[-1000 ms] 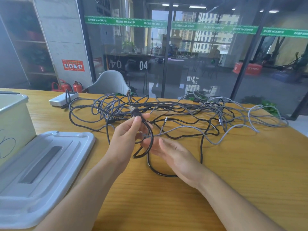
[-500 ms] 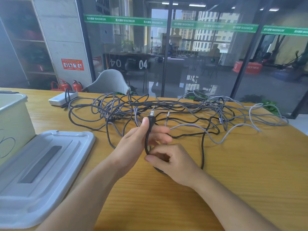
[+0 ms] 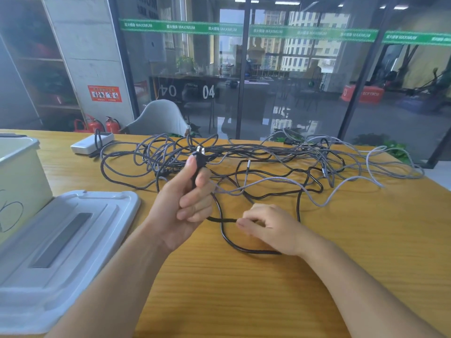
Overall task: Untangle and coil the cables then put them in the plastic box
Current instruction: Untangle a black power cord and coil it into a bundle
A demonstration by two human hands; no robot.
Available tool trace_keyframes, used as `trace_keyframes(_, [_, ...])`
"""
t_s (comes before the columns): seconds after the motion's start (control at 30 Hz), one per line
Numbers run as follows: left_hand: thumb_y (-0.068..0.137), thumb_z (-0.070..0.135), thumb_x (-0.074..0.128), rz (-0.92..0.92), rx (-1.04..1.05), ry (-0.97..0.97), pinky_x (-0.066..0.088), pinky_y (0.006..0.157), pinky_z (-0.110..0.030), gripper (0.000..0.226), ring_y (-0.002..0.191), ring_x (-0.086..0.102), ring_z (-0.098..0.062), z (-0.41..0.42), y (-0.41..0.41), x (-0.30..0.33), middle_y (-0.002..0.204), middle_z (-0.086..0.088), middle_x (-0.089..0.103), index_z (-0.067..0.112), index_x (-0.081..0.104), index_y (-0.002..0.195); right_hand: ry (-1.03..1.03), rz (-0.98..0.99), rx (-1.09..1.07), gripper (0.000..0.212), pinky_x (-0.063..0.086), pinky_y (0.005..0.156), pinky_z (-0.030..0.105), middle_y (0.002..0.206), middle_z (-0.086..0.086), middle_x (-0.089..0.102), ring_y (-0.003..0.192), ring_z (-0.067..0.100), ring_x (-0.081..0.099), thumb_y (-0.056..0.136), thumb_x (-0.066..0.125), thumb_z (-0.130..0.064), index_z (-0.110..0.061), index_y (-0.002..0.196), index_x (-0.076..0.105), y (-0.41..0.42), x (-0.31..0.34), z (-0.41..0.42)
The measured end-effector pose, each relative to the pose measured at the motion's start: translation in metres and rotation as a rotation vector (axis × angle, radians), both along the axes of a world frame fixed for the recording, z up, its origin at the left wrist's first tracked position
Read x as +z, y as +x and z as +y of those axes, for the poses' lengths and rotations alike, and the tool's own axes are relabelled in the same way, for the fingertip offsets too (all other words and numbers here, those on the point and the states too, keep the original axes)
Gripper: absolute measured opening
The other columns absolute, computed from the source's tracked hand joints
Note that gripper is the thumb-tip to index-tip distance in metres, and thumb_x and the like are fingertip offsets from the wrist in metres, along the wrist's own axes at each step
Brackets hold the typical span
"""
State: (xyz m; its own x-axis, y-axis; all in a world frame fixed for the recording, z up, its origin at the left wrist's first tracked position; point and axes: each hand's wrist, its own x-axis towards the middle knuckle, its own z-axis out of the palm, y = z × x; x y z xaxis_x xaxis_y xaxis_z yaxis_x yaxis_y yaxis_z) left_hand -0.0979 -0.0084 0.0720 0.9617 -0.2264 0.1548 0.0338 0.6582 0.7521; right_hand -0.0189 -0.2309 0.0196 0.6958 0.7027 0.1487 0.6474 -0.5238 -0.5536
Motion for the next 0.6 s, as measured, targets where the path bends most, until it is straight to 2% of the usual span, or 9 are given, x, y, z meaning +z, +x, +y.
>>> trace_keyframes(0.1, [0.11,0.048,0.032,-0.039,-0.087,0.008,0.014,0.037,-0.019,0.054,0.032,0.015,-0.007,0.005,-0.001,0.002,0.04,0.012,0.036,0.019,0.053,0.07,-0.038,-0.103,-0.146,0.054,0.047,0.093,0.039,0.085,-0.013,0.062,0.097,0.007,0.056,0.09,0.037,-0.087,-0.043,0.075,0.063,0.026,0.0,-0.024])
trace_keyframes(0.17, [0.11,0.049,0.031,-0.025,-0.068,0.08,0.015,0.036,-0.019,0.056,0.032,0.014,-0.006,0.001,-0.002,0.001,0.04,0.009,0.036,0.018,0.053,0.068,-0.03,-0.182,-0.202,0.054,0.044,0.095,0.036,0.082,-0.012,0.064,0.094,0.006,0.055,0.088,0.043,-0.085,-0.039,0.081,0.069,0.033,0.001,-0.03])
trace_keyframes(0.2, [0.109,0.05,0.032,-0.013,-0.042,0.136,0.015,0.036,-0.018,0.056,0.032,0.015,-0.005,-0.003,-0.002,0.0,0.04,0.006,0.036,0.017,0.053,0.068,-0.015,-0.231,-0.228,0.053,0.042,0.091,0.032,0.076,-0.012,0.062,0.087,0.005,0.055,0.088,0.047,-0.081,-0.035,0.08,0.071,0.033,0.002,-0.029])
trace_keyframes(0.27, [0.107,0.051,0.033,-0.007,0.033,0.291,0.02,0.037,-0.02,0.057,0.033,0.021,-0.007,-0.011,-0.002,-0.002,0.043,0.0,0.039,0.015,0.055,0.068,0.094,-0.348,-0.301,0.05,0.038,0.073,0.022,0.058,-0.011,0.054,0.067,0.008,0.053,0.088,0.057,-0.072,-0.027,0.069,0.067,0.025,0.005,-0.022])
trace_keyframes(0.33, [0.108,0.051,0.033,-0.009,0.104,0.444,0.028,0.043,-0.024,0.059,0.038,0.031,-0.014,-0.018,0.0,-0.006,0.05,-0.008,0.048,0.015,0.061,0.07,0.277,-0.418,-0.393,0.048,0.033,0.055,0.021,0.047,-0.007,0.046,0.053,0.014,0.047,0.09,0.068,-0.06,-0.023,0.061,0.059,0.014,0.009,-0.015])
trace_keyframes(0.4, [0.108,0.051,0.034,-0.012,0.135,0.524,0.038,0.05,-0.027,0.06,0.046,0.046,-0.022,-0.023,0.002,-0.01,0.064,-0.015,0.062,0.01,0.067,0.08,0.452,-0.377,-0.465,0.047,0.033,0.051,0.029,0.048,-0.002,0.047,0.051,0.018,0.045,0.093,0.074,-0.049,-0.019,0.06,0.058,0.005,0.012,-0.007])
trace_keyframes(0.47, [0.109,0.05,0.033,-0.017,0.146,0.564,0.048,0.06,-0.029,0.062,0.059,0.062,-0.026,-0.025,0.005,-0.015,0.082,-0.021,0.072,0.001,0.07,0.096,0.546,-0.262,-0.473,0.043,0.038,0.056,0.036,0.055,0.004,0.054,0.055,0.019,0.048,0.098,0.07,-0.041,-0.014,0.066,0.062,-0.005,0.017,0.004])
trace_keyframes(0.53, [0.109,0.049,0.033,-0.016,0.166,0.608,0.054,0.07,-0.032,0.065,0.075,0.071,-0.028,-0.027,0.008,-0.021,0.097,-0.022,0.077,-0.003,0.071,0.107,0.618,-0.052,-0.421,0.035,0.038,0.057,0.035,0.06,0.002,0.056,0.057,0.018,0.049,0.106,0.058,-0.028,-0.014,0.076,0.07,-0.013,0.021,0.014])
trace_keyframes(0.6, [0.11,0.048,0.033,-0.025,0.19,0.639,0.056,0.08,-0.036,0.063,0.088,0.074,-0.03,-0.028,0.01,-0.025,0.105,-0.021,0.077,-0.001,0.072,0.115,0.672,0.153,-0.357,0.032,0.04,0.056,0.031,0.058,-0.007,0.055,0.055,0.015,0.05,0.107,0.048,-0.014,-0.015,0.09,0.076,-0.018,0.022,0.019])
